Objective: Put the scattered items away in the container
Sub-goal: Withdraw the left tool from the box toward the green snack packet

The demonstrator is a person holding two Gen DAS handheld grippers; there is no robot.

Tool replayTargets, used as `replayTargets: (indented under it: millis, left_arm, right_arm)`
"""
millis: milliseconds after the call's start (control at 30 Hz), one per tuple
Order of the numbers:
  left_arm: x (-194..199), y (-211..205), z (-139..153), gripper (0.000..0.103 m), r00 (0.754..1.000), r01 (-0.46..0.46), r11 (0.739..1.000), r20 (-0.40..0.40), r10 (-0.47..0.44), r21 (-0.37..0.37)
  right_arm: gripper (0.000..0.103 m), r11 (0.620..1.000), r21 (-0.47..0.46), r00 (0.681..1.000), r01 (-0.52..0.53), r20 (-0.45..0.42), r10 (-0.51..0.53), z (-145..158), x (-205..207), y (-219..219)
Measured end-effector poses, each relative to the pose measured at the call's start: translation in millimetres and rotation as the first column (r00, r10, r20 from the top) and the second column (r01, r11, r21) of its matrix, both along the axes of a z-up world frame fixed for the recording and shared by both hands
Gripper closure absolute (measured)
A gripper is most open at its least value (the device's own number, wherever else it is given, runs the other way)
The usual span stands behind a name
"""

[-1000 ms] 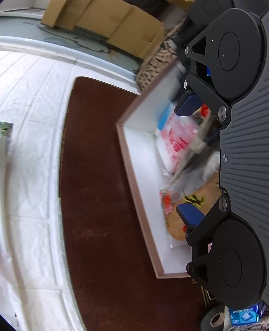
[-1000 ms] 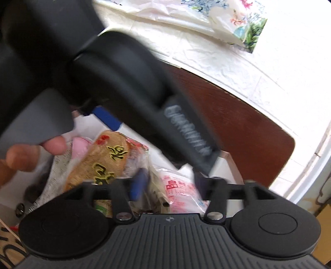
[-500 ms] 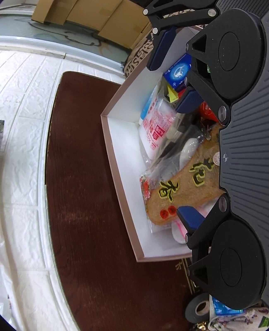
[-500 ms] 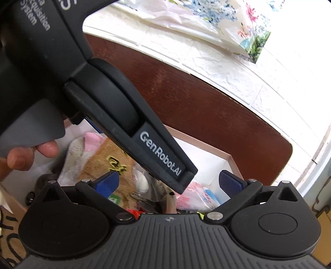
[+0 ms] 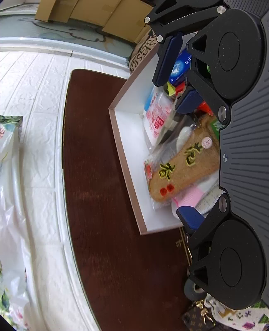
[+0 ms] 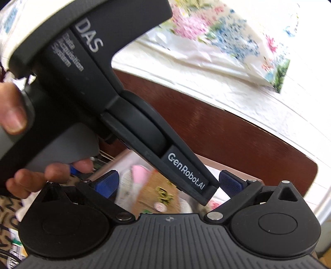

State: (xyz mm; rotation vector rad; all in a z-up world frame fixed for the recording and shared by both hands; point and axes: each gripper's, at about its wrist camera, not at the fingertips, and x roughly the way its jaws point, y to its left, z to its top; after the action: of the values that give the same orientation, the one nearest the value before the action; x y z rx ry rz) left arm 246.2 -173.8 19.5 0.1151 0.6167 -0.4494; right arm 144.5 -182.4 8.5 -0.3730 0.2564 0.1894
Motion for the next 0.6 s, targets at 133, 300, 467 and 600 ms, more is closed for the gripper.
replayTargets:
  millis: [133, 300, 467, 600]
  left_arm:
    - [-14, 15, 3, 0.001, 1.0, -0.015, 1.0, 0.019, 0.015, -0.001]
    - [-36, 35, 0, 0.001, 0.998, -0.035, 0.999, 0.044, 0.036, -0.003]
    - [-51, 52, -5, 0.001, 0.998, -0.061, 0.998, 0.016, 0.062, -0.023]
    - [-73, 64, -11, 0.001, 0.997, -0.082, 0.995, 0.007, 0.082, -0.05]
  right_arm:
    - [0.001, 0.999, 0.011, 0.999, -0.042, 0.003, 0.042, -1, -15, 5]
    - [0.001, 0.994, 0.02, 0.994, -0.105, -0.009, 0.106, -6, -37, 15]
    - [0.001, 0.987, -0.011, 0.987, -0.161, -0.017, 0.161, -13, -56, 27]
    - [0.001, 0.987, -0.014, 0.987, -0.158, -0.037, 0.157, -13, -54, 32]
